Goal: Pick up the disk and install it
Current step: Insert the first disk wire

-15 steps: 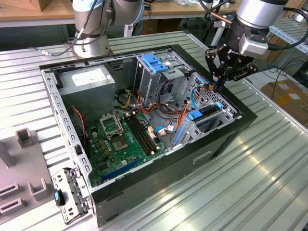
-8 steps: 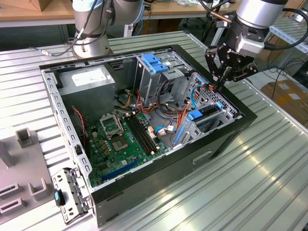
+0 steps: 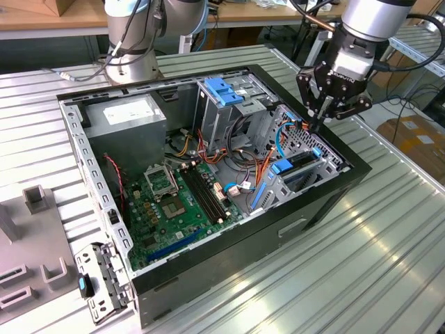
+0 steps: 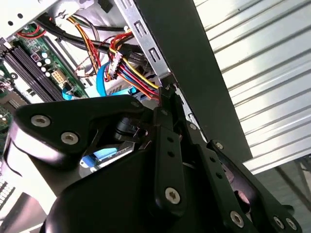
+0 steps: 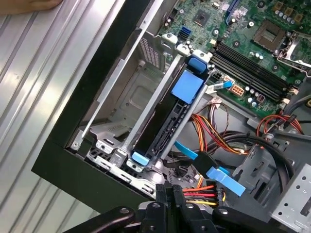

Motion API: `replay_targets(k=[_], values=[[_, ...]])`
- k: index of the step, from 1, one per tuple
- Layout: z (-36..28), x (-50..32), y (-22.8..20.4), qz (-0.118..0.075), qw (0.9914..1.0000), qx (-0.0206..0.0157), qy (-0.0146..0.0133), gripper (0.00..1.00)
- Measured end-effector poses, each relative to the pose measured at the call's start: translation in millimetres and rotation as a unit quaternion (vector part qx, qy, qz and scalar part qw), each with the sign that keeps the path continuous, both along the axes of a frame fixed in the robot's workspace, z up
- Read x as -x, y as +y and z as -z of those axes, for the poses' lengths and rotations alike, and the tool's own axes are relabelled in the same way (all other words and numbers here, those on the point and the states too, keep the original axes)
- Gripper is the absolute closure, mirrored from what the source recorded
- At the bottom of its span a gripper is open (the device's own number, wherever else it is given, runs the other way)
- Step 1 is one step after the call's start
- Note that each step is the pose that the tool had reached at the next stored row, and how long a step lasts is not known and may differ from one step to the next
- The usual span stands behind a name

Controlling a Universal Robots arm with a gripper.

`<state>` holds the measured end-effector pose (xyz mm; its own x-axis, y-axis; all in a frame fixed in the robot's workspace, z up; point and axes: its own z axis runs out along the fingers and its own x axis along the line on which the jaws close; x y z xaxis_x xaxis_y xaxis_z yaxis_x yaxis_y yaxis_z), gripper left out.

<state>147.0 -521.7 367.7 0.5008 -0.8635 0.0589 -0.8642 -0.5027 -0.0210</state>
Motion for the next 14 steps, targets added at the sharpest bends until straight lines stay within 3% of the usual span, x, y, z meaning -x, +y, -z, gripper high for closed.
replay_targets(k=[1,2,4,8,11,14], values=[[0.0,0.0,0.0,0.006,0.99998,0.0000,0.0000,0.84],[0.1,0.0,0.0,0.030,0.99955,0.0000,0.0000,0.84],[0.1,0.0,0.0,0.051,0.99869,0.0000,0.0000,0.84],[0.1,0.0,0.0,0.074,0.99722,0.0000,0.0000,0.84],[0.1,0.0,0.0,0.095,0.99545,0.0000,0.0000,0.84],[0.1,0.0,0.0,0.099,0.99509,0.0001,0.0000,0.84]])
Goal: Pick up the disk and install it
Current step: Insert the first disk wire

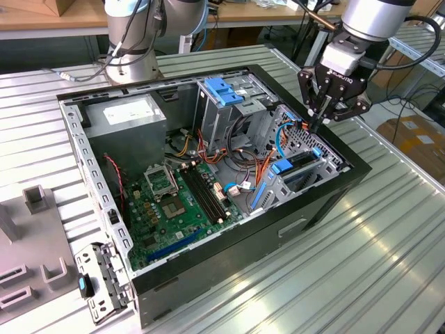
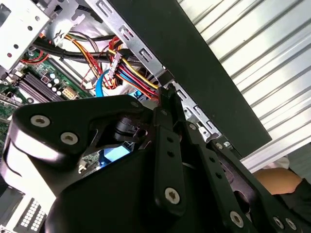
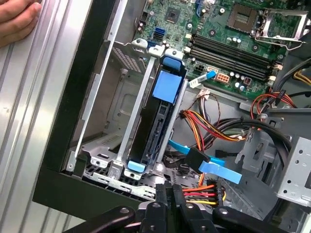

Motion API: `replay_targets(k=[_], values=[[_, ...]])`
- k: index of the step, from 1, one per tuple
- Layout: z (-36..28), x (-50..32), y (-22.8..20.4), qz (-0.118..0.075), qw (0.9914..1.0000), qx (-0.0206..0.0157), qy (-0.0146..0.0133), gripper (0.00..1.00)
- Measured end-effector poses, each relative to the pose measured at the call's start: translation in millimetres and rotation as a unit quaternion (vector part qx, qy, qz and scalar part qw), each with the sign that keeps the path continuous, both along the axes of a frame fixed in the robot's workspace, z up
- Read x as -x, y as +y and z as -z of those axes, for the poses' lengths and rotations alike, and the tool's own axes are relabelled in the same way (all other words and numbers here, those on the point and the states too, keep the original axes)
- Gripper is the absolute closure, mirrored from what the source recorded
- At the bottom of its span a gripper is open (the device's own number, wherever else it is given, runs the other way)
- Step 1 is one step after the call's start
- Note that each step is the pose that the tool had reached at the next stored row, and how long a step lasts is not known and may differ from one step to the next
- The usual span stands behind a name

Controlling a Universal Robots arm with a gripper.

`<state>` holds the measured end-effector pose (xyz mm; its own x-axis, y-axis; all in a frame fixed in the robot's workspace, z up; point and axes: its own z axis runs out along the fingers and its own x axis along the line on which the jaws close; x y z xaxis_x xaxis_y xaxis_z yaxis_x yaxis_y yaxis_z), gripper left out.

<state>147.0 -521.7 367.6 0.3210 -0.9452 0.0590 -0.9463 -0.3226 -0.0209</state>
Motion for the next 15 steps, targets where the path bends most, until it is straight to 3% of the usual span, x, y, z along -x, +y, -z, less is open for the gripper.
replay_targets(k=[4,5,7,11,15], values=[[0.1,4.4,0.0,0.003,0.99999,-0.0001,0.0000,0.84],[0.2,4.9,0.0,0.018,0.99984,0.0000,0.0000,0.84],[0.2,5.0,0.0,0.028,0.99961,0.0000,0.0000,0.84],[0.5,5.4,0.0,0.052,0.99863,0.0000,0.0000,0.84],[0.8,6.0,0.0,0.078,0.99695,0.0000,0.0000,0.84]])
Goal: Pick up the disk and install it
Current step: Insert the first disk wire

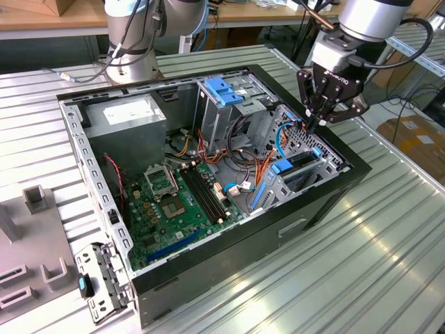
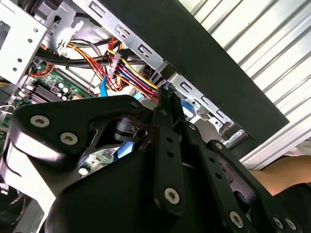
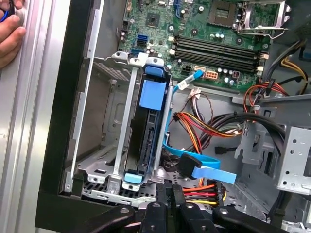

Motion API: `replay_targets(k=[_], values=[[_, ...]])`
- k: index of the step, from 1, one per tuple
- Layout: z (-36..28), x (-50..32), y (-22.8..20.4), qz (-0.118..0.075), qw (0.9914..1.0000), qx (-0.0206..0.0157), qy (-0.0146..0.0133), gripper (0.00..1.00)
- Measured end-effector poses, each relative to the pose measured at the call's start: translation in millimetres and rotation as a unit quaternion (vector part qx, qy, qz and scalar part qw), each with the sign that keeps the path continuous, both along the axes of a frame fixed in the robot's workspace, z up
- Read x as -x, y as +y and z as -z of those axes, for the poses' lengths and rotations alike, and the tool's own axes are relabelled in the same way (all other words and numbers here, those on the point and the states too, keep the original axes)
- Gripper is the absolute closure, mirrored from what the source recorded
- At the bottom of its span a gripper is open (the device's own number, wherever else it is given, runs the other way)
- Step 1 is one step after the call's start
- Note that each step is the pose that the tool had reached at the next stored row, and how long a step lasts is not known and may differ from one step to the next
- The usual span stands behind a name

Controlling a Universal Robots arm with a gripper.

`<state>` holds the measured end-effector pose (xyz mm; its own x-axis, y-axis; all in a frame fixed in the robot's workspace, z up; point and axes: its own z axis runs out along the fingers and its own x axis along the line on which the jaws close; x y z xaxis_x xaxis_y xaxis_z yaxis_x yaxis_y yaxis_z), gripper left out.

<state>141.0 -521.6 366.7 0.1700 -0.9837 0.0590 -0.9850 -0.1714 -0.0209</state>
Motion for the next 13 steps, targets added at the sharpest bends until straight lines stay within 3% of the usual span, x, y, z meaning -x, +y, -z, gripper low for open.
replay_targets(k=[3,13], values=[[0.0,0.4,0.0,0.012,0.99993,0.0000,0.0000,0.84],[0.0,0.3,0.0,0.012,0.99993,0.0000,0.0000,0.84]])
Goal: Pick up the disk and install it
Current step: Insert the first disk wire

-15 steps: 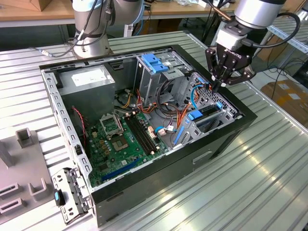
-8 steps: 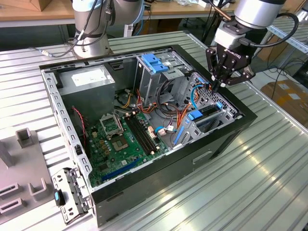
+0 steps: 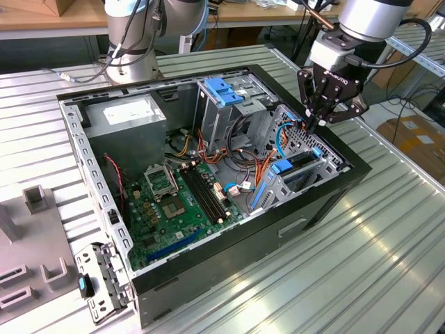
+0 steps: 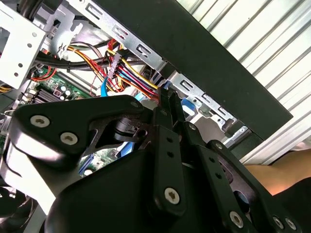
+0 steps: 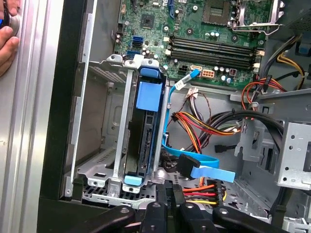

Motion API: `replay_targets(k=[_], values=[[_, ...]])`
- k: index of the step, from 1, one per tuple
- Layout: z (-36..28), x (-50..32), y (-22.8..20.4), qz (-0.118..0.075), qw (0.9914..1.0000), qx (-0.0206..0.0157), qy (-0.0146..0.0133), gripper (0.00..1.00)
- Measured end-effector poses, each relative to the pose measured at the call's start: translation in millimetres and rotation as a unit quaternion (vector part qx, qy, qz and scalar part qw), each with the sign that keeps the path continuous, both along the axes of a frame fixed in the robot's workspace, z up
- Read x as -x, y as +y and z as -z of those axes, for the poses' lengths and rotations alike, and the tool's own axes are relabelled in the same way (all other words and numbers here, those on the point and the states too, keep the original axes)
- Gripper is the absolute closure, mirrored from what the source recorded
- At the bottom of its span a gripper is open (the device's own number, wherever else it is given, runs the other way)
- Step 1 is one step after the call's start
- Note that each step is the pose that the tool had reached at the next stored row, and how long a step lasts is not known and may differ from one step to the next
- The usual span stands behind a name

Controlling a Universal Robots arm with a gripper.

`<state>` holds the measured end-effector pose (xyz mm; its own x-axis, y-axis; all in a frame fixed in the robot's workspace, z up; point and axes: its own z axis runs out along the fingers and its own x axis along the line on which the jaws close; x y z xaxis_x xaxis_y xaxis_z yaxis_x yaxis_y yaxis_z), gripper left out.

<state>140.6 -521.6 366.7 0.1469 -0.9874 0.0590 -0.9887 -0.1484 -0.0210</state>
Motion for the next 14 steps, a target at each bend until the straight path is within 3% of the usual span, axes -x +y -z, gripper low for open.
replay_targets(k=[9,14], values=[[0.6,3.9,0.0,0.001,1.00000,0.0001,0.0000,0.84],[1.1,4.3,-0.1,0.018,0.99983,0.0001,0.0000,0.84]])
